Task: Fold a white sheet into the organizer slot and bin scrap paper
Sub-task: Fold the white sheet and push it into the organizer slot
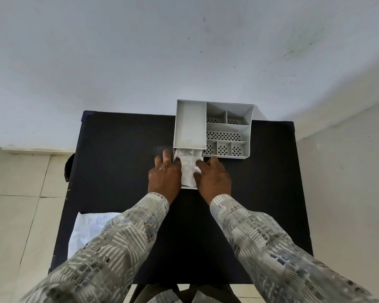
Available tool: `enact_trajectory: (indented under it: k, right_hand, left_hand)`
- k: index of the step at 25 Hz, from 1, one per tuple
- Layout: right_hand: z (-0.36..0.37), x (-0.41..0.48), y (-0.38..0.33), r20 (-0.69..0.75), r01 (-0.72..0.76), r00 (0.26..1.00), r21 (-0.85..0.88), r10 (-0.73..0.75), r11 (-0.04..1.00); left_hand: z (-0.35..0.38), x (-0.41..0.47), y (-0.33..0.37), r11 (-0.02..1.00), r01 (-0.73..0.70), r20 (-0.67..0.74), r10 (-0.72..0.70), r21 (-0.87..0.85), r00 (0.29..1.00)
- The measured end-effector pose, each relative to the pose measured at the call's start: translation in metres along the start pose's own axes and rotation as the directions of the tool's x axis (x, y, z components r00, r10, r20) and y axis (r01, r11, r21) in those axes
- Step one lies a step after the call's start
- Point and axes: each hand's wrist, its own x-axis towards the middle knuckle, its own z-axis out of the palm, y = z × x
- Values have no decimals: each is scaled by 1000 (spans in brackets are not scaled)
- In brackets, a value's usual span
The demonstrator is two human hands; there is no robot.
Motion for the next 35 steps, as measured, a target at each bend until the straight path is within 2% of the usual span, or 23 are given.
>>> enact_trajectory:
  k: [4,6,7,9,11,13,15,17,18,20,21,23,25,28,32,35]
  right_hand:
    - [-4,0,1,191,5,982,-57,6,998]
    - [-10,-1,-2,163,24,987,-69,-13,997]
    - [-13,-1,-5,123,34,992,-83,-23,996]
    - [-17,2,-10,111,39,994,-127,-24,991]
    - [-20,13,-12,229,-3,973,-160,40,987]
    - [-24,27,-17,377,-58,919,-150,112,987]
    - [-31,33,-22,461,-128,875,-76,148,989]
    - [-40,28,-28,410,-136,901,-40,140,990]
    - [-45,19,-32,315,-94,942,-74,113,993]
    - [-47,-5,-44,96,49,995,-163,-34,985]
    - [-44,-13,-50,86,129,990,-169,-116,977]
    - [-30,-13,-56,268,237,945,-172,-186,956]
    - [-21,11,-55,415,274,896,-239,-158,932]
    - [-17,41,-53,415,330,888,-275,-198,903]
    - [-19,33,-50,422,313,883,-205,-204,927]
    - [-22,26,-50,495,312,850,-195,-182,930]
  left_hand:
    - [-5,-1,4,977,100,144,-73,-186,987]
    - [-9,-9,4,944,120,87,-98,-308,991]
    - [-9,-16,4,947,93,16,-93,-308,996]
    - [-6,-34,5,976,-40,-135,11,-214,991]
    - [1,-46,8,975,-208,-186,191,-77,964]
    - [12,-43,7,949,-308,-147,316,70,937]
    - [20,-32,-1,922,-356,-65,368,149,927]
    - [26,-21,-7,902,-379,-3,388,204,922]
    - [27,-17,-9,897,-388,7,396,213,918]
    - [26,-15,-7,894,-403,21,407,195,913]
    - [28,-16,-5,891,-407,40,408,201,912]
    - [31,-20,-2,875,-408,84,401,261,912]
    - [32,-23,0,883,-384,72,379,272,923]
    - [29,-21,2,900,-381,91,371,212,924]
    - [23,-19,4,886,-391,123,371,250,920]
    - [22,-19,6,885,-387,148,359,260,921]
